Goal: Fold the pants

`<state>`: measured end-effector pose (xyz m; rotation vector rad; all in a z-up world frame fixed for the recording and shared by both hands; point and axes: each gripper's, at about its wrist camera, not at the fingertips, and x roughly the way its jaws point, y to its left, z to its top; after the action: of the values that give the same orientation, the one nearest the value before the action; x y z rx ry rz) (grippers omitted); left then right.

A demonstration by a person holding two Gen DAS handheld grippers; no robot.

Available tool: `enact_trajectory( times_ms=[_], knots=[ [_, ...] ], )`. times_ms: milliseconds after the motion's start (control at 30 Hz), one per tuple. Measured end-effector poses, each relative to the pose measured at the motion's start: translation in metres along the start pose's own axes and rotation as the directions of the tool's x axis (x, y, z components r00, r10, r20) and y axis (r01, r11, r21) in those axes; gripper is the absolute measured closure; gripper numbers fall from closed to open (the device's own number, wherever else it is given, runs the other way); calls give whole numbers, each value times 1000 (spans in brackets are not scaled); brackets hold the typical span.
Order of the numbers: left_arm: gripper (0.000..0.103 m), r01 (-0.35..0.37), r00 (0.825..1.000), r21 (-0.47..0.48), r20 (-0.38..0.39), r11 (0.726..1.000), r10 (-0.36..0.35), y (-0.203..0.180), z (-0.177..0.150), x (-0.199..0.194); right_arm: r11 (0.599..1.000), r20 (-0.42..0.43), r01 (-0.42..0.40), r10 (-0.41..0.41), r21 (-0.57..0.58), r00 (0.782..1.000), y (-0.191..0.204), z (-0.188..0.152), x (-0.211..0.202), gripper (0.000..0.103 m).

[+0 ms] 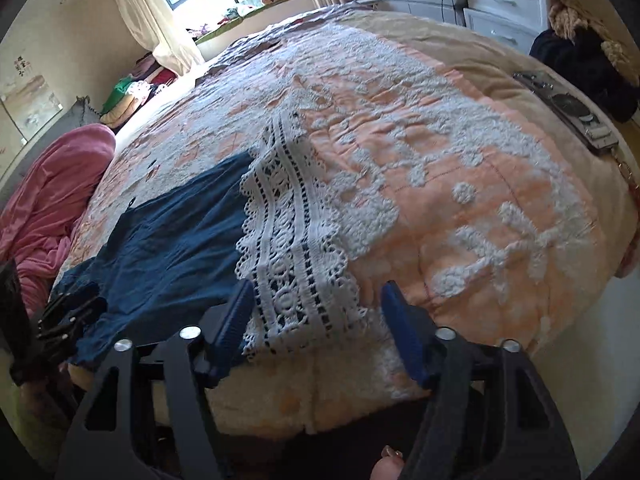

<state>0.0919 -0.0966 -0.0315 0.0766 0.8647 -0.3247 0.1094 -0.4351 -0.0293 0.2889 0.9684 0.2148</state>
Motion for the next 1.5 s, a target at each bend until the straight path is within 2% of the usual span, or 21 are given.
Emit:
enact_trajectory(
  times_ms=[33, 100, 167, 267, 367, 567, 667, 800, 967, 1267, 1500],
  knots=[
    [53, -6, 1000, -2, -8, 1000, 6, 0, -4, 2, 1000, -10, -3, 3, -16, 1000, 4, -3, 3, 74],
    [52, -7, 1000, -17, -14, 1000, 7, 2, -10, 5, 998, 12, 14, -14, -66, 1000, 11, -6, -3, 78],
    [52, -5, 1000, -23, -18, 1000, 4, 4, -10, 5, 997, 33, 31, -28, -76, 999, 12, -9, -12, 79],
    [52, 0, 1000, -37, -22, 999, 0, 8, -8, 6, 994, 33, 73, -70, -79, 997, 6, -13, -15, 79],
    [51, 1, 1000, -44, -27, 999, -2, 10, -8, 9, 993, 22, 81, -79, -82, 997, 6, -16, -11, 78],
    [50, -8, 1000, -47, -30, 999, 6, 8, -8, 8, 994, 18, 89, -88, -64, 996, 4, -16, -9, 71],
    [45, -10, 999, -40, -36, 999, 9, 4, -6, 4, 994, 31, 90, -88, -63, 996, 5, -16, -15, 67],
    [44, -14, 999, -37, -39, 999, 12, -2, -4, -1, 994, 55, 92, -89, -64, 995, 7, -15, -24, 65],
    [39, -7, 1000, -22, -15, 1000, 6, -11, 2, -14, 993, 96, 99, -92, -70, 991, 10, -13, -38, 55],
    [35, 19, 1000, -5, 15, 1000, -19, -28, 17, -26, 996, 144, 59, -49, -65, 988, 12, -11, -55, 47],
    [27, 30, 999, 9, 13, 1000, -30, -39, 23, -28, 998, 164, 34, -24, -61, 986, 14, -9, -63, 35]
  ],
)
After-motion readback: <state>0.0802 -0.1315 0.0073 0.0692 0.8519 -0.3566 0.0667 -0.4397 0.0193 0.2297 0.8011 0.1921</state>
